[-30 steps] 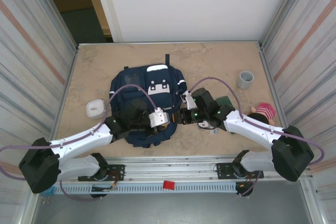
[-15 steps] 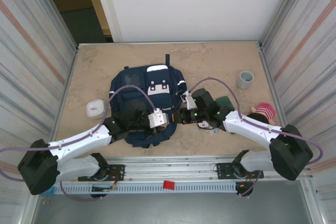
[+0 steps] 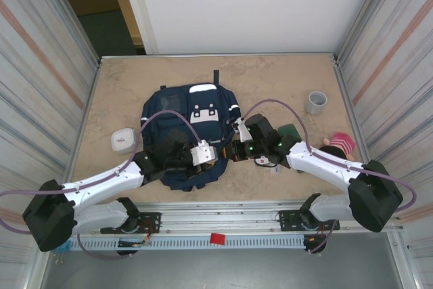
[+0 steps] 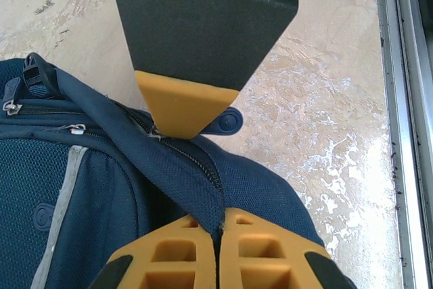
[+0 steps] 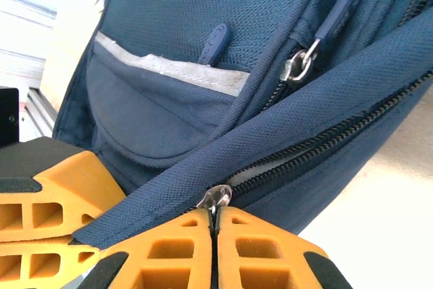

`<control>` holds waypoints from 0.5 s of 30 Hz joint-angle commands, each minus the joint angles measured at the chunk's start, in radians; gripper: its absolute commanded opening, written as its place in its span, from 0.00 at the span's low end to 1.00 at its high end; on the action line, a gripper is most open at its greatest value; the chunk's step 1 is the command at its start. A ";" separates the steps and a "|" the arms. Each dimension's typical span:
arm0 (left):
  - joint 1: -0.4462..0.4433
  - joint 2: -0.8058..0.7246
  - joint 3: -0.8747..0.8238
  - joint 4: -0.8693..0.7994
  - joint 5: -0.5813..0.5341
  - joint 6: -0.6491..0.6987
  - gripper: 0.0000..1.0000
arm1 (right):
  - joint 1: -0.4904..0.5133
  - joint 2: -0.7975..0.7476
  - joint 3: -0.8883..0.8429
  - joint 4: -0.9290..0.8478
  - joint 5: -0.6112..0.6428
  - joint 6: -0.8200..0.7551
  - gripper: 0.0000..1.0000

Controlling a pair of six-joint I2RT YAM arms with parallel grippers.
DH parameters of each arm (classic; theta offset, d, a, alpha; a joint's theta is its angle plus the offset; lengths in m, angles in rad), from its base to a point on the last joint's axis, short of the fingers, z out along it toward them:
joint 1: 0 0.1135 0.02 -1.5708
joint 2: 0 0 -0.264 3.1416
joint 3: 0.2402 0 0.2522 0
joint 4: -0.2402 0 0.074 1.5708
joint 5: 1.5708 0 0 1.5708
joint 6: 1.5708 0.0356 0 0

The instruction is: Pack the student bag

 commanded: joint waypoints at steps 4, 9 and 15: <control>0.011 -0.088 0.013 0.028 0.039 0.038 0.00 | -0.120 -0.015 0.011 -0.112 0.123 -0.023 0.00; 0.010 -0.119 0.011 -0.006 0.105 0.053 0.00 | -0.200 0.008 0.039 -0.082 0.121 -0.038 0.00; 0.010 -0.168 0.013 -0.030 0.214 0.066 0.00 | -0.281 0.108 0.078 -0.015 0.153 -0.026 0.00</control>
